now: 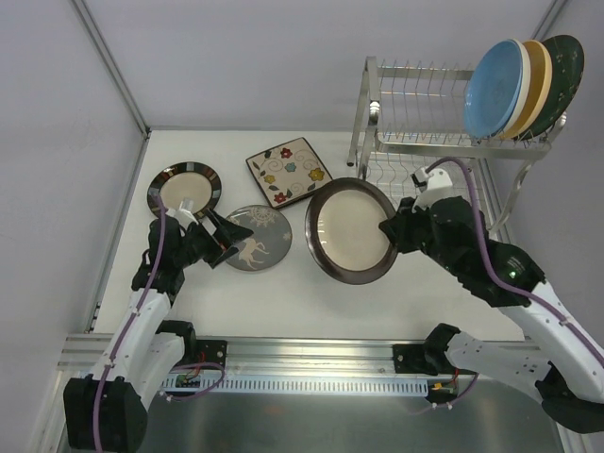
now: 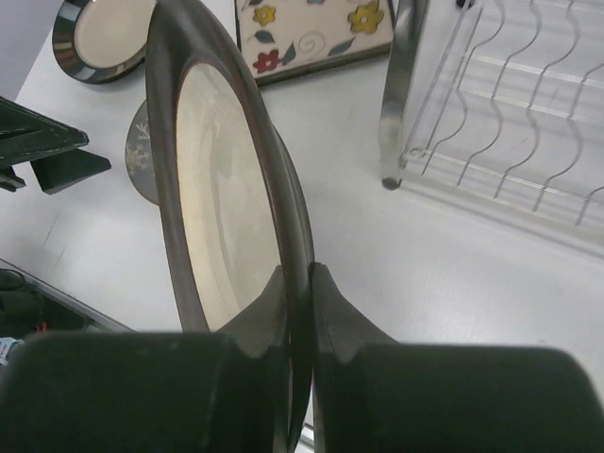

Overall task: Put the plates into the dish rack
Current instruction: Insert the plate into the dish rack

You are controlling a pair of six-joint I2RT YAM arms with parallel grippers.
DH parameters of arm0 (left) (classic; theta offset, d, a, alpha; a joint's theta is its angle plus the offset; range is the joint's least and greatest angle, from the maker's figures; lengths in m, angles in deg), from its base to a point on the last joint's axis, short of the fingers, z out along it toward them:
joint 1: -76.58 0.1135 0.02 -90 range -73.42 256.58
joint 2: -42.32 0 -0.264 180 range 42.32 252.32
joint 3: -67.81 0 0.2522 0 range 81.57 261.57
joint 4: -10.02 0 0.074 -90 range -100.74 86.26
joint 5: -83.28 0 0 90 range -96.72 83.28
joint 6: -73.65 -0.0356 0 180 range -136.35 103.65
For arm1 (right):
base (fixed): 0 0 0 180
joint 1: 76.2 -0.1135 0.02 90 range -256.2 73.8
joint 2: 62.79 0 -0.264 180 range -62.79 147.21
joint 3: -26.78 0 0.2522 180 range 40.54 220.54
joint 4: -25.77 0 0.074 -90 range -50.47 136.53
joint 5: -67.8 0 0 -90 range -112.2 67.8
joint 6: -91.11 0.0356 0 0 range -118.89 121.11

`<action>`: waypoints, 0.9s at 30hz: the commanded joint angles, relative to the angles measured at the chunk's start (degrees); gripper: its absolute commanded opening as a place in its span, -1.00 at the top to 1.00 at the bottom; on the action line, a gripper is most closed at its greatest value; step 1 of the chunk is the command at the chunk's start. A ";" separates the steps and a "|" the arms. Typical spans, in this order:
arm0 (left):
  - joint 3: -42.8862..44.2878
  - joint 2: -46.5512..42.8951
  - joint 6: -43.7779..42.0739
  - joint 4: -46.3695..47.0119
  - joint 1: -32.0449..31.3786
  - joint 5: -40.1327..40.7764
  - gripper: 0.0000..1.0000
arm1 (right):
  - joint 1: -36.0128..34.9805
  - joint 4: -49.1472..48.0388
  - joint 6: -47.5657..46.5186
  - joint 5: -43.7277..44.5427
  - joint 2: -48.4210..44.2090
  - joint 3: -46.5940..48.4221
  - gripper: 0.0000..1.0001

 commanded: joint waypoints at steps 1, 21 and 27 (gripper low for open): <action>5.94 3.28 -8.57 -5.46 -0.07 -0.50 -0.98 | -0.11 -1.80 -5.77 4.33 -2.28 9.36 0.99; 19.58 7.25 -36.79 -26.04 0.02 14.61 -0.98 | -0.11 -24.99 -35.31 22.60 8.61 36.97 0.99; 17.64 6.80 -41.01 -26.04 0.02 18.57 -0.98 | 0.15 -36.85 -48.67 28.23 12.65 40.84 0.99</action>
